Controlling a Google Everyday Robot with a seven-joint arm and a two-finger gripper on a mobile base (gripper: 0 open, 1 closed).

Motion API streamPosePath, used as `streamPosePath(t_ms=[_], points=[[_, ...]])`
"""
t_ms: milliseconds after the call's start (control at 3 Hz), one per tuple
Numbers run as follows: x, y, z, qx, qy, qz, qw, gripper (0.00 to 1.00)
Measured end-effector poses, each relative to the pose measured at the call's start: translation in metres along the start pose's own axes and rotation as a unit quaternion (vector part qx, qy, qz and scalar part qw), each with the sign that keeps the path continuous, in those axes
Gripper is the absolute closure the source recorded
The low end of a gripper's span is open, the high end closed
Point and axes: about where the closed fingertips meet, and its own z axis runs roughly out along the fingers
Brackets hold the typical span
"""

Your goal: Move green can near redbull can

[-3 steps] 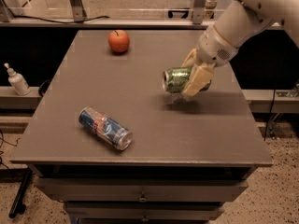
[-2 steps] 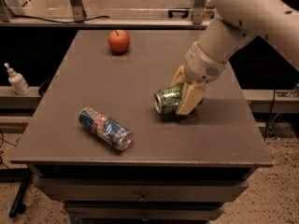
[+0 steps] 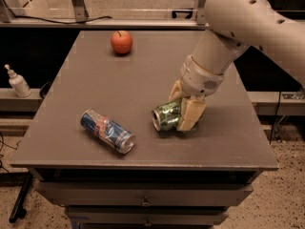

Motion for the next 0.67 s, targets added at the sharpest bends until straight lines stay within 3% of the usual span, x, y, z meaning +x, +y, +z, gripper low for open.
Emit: streamPosePath(t_ms=[333, 667], points=[[-0.001, 0.0, -0.002, 0.0, 0.0, 0.0, 1.0, 1.0], [-0.011, 0.013, 0.007, -0.022, -0.008, -0.005, 0.9997, 1.0]])
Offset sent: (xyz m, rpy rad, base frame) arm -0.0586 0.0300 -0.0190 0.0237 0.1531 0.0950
